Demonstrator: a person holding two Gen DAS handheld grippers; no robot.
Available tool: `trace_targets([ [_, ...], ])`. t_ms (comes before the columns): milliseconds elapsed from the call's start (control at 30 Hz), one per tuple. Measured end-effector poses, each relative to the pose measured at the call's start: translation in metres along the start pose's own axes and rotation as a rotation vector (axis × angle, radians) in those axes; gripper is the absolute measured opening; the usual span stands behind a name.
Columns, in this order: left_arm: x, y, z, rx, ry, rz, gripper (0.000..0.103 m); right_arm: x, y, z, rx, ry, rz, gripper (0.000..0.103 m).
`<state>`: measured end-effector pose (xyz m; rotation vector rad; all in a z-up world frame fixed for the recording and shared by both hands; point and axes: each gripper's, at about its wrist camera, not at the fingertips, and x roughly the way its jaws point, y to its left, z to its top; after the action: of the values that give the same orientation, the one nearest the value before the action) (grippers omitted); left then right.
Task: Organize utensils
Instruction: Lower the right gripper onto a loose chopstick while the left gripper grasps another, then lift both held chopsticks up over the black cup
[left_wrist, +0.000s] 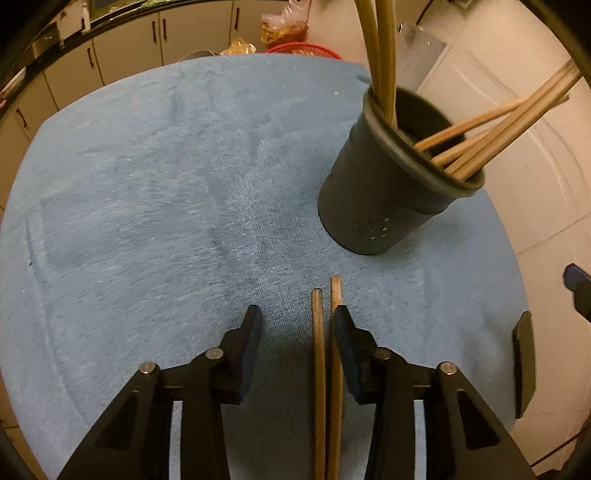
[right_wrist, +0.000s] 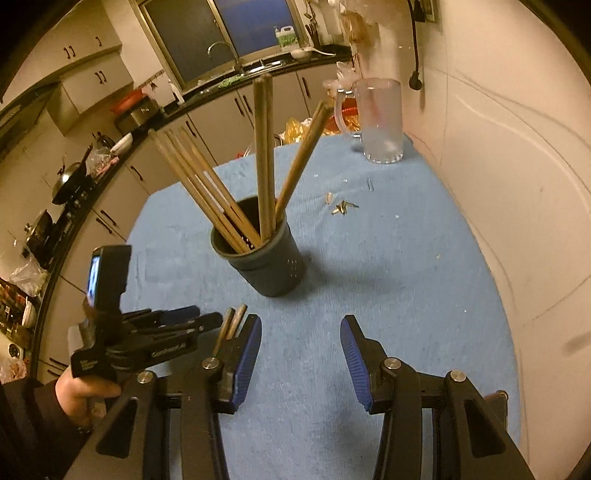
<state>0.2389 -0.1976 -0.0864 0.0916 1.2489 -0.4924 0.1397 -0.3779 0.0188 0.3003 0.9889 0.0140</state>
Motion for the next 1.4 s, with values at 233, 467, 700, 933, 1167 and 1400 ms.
trace_targets([
  [233,0.01,-0.002,0.009,0.016,0.002,0.019,0.022,0.025,0.008,0.002,-0.001,0.056,0.032,0.048],
  [467,0.002,0.024,0.011,0.033,0.035,0.003,0.006,0.083,0.026,-0.003,0.065,0.168,0.124,0.034],
  [700,-0.02,0.071,-0.021,-0.067,0.043,-0.061,0.006,0.123,0.065,-0.011,0.037,0.196,0.151,0.031],
  [933,-0.029,0.095,-0.041,-0.13,0.043,-0.114,0.007,0.159,0.089,-0.015,0.023,0.195,0.063,0.026],
  [1167,-0.026,0.099,-0.045,-0.163,0.063,-0.126,0.007,0.153,0.097,-0.014,-0.021,0.176,0.006,0.009],
  [1400,-0.011,0.084,-0.02,-0.143,0.083,-0.066,0.007,0.105,0.099,-0.006,-0.038,0.133,0.088,0.008],
])
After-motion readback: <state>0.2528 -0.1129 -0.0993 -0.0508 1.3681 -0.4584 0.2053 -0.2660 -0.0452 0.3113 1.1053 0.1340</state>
